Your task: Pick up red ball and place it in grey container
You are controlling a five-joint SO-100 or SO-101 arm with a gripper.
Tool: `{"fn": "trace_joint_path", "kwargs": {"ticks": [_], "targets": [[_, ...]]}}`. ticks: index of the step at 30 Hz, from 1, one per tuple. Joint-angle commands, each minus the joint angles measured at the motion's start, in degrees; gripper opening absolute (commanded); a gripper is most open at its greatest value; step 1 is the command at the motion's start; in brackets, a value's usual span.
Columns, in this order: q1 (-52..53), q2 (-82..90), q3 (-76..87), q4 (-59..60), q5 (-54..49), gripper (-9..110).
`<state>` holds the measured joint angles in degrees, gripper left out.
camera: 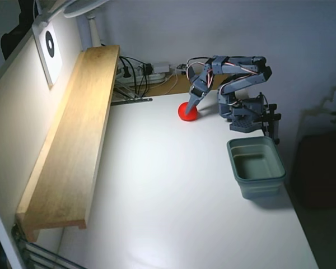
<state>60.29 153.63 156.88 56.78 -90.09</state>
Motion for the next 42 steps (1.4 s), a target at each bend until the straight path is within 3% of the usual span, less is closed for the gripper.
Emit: {"fn": "trace_joint_path", "kwargs": {"ticks": [1,42], "targets": [[1.3,0.5,0.4,0.1,0.1,38],[1.3,-2.0,6.7,-8.8,0.1,38]]}}
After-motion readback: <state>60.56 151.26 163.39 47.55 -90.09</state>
